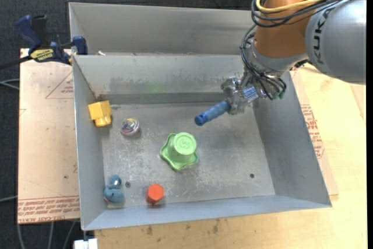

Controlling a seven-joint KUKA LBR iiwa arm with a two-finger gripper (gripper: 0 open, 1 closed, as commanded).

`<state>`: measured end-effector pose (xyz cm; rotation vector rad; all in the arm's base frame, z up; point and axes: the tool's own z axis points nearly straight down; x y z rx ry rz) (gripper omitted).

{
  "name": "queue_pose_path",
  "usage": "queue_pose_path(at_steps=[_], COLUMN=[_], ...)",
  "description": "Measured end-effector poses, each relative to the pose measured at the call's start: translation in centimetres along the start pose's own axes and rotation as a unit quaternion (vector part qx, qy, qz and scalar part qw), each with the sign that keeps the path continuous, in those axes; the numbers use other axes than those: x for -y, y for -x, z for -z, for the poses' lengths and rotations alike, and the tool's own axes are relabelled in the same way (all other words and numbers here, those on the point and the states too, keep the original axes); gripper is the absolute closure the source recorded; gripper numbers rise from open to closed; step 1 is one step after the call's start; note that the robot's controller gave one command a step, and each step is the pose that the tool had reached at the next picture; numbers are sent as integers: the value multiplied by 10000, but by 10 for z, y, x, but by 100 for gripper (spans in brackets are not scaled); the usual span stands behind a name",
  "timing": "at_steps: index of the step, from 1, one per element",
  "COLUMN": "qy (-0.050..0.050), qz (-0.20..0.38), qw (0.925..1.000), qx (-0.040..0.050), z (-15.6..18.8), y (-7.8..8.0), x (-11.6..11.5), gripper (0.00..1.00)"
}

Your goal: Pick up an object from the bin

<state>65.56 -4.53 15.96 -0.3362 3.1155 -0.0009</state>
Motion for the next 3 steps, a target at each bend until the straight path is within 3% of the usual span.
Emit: queue_pose_path(at_steps=[3], qy=[11], qz=[-10], qw=[10000], qx=[-25], z=[21], y=[2], x=[-1], gripper=[100])
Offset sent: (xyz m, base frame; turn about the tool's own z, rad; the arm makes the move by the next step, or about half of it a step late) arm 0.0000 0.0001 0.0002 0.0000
